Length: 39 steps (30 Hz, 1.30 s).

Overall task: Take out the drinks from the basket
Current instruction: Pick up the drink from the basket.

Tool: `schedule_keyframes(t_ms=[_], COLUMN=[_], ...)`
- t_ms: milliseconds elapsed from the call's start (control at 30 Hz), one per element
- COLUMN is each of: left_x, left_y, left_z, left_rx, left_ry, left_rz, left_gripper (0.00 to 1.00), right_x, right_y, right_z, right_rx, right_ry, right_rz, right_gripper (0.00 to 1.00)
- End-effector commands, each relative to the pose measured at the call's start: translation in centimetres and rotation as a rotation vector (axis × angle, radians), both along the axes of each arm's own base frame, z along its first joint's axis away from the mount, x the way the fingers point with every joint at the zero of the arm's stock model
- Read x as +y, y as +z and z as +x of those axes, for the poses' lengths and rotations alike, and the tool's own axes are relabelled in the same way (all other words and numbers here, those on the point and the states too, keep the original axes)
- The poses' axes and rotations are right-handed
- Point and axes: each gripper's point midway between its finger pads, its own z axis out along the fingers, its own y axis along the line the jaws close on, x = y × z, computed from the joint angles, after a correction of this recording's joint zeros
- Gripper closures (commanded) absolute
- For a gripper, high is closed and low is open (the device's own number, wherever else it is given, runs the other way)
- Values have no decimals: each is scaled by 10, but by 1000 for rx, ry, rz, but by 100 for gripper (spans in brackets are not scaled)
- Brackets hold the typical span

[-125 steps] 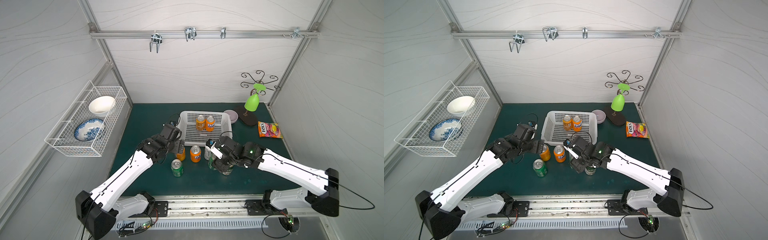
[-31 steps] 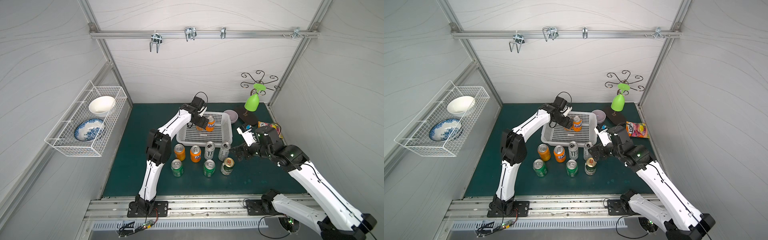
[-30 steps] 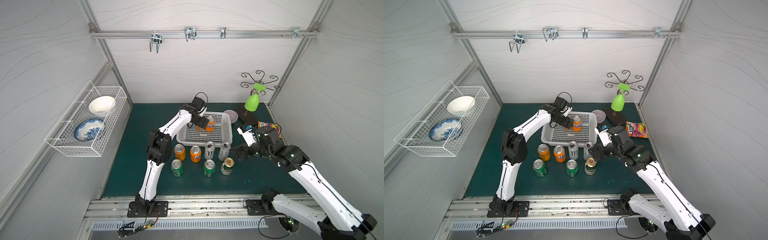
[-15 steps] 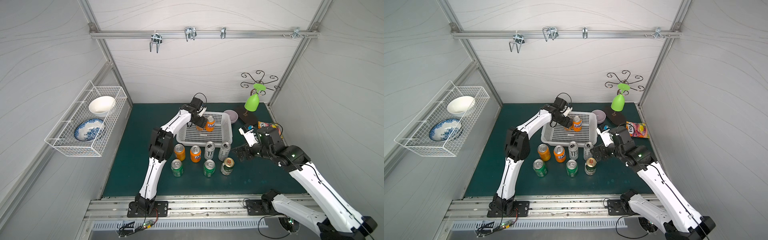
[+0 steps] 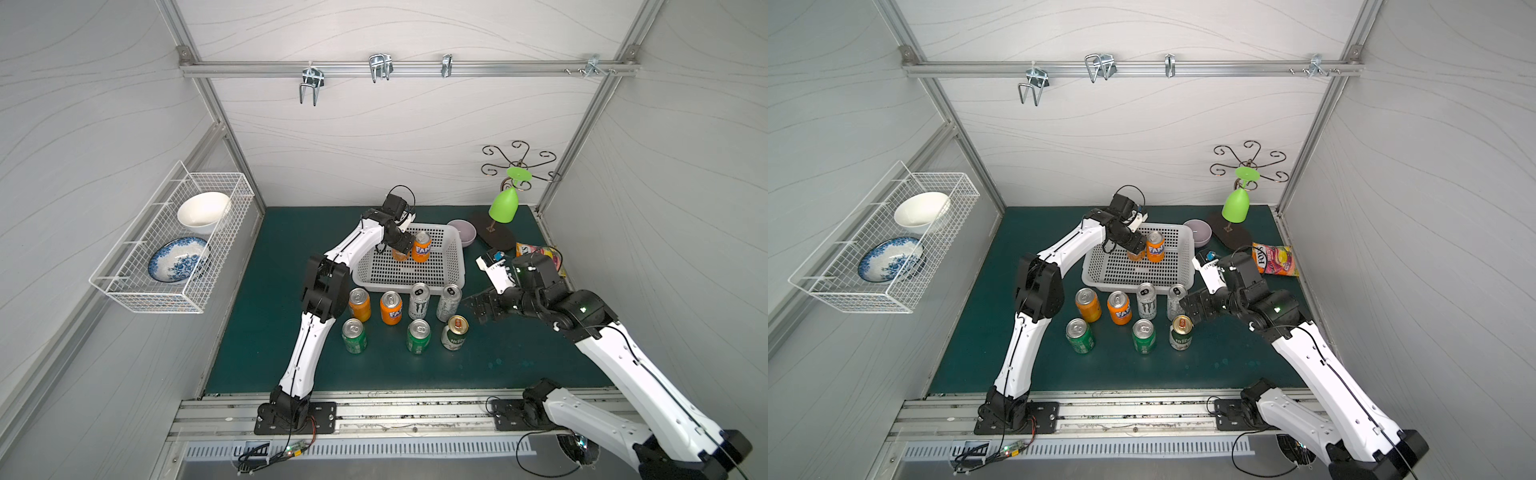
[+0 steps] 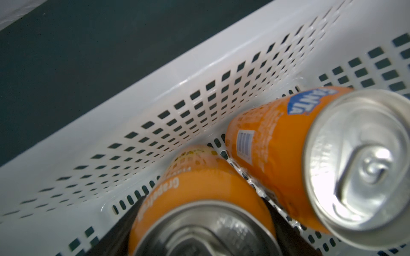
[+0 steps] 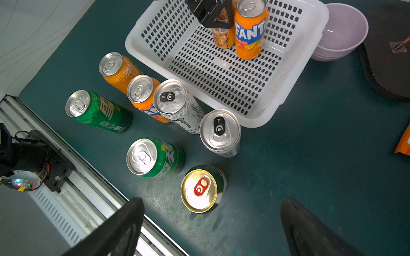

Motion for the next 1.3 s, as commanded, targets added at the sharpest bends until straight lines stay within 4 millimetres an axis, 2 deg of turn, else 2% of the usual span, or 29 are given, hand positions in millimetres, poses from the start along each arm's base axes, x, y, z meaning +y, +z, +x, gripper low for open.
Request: schedule_keyframes(t_ms=[0, 367, 600, 767, 900, 1000, 1133, 1267], left_x=[-6, 4, 22, 37, 50, 59, 61, 65], left_y=[31, 93, 139, 168, 198, 213, 225, 221], left_z=[8, -8, -35, -69, -104, -135, -178, -214], left_rx=[-75, -177, -231, -255, -291, -308, -337, -312], left_ry=[-17, -11, 19, 44, 75, 98, 89, 76], left_rz=[-43, -84, -99, -148, -199, -201, -221, -217], left_gripper=[31, 35, 35, 36, 36, 36, 36, 36], right_x=[-2, -5, -2, 2, 3, 2, 2, 3], right_y=[-8, -16, -18, -20, -20, -21, -21, -21], right_z=[1, 6, 12, 17, 20, 21, 21, 21], right_rx=[16, 32, 38, 46, 49, 50, 49, 52], right_ry=[2, -20, -19, -17, -18, -20, -21, -18], right_rz=[-8, -6, 8, 19, 25, 26, 28, 34], right_gripper=[1, 1, 1, 1, 1, 1, 1, 1])
